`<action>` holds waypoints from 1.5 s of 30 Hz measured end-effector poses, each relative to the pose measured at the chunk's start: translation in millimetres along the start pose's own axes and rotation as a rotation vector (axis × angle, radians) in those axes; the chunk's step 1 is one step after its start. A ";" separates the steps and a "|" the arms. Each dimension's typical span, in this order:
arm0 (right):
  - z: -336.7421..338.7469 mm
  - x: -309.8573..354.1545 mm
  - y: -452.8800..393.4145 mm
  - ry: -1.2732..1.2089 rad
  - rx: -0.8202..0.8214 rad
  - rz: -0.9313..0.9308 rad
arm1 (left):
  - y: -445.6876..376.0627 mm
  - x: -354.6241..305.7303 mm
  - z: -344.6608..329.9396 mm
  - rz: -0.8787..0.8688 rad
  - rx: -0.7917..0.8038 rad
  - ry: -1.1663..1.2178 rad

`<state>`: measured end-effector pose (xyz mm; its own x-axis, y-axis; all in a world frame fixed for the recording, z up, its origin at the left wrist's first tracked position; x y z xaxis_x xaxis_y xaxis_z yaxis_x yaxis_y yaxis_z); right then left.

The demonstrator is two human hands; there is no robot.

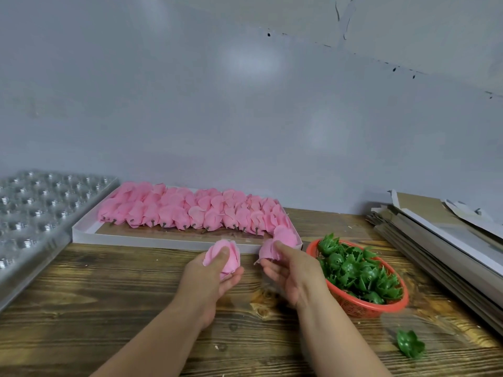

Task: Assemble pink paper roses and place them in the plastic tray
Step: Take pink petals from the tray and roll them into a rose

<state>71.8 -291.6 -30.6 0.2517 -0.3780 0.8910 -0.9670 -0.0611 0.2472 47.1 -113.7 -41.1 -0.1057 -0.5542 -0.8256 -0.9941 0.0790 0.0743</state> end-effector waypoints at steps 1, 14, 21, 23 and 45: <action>4.0 1.4 1.9 0.087 -0.014 0.030 | -0.1 -0.5 -0.4 0.007 0.010 0.041; 9.6 1.7 17.2 0.333 -0.052 0.308 | -4.3 -30.1 15.3 0.086 -0.006 -0.014; 7.7 5.5 14.9 0.500 -0.107 0.393 | -25.4 -167.8 84.8 -0.139 -0.353 -1.233; 7.7 5.7 12.7 0.521 -0.109 0.393 | -34.8 -185.7 114.2 -0.017 -0.401 -1.482; 9.5 6.1 1.0 0.502 -0.073 0.389 | -45.3 -185.5 123.4 0.477 -0.520 -2.058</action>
<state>72.0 -302.8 -28.5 -0.1120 0.1203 0.9864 -0.9907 0.0634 -0.1202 114.8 87.7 39.7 -0.4643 0.8845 0.0460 -0.8610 -0.4629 0.2105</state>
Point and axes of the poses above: each hand's wrist, its own y-axis away from the middle knuckle, its own z-axis out of the back of the hand, x = y × z, the point moved 10 cm from there along -y, towards the middle knuckle, and after that the axes turned 14 degrees about x, right-handed, at the moved point
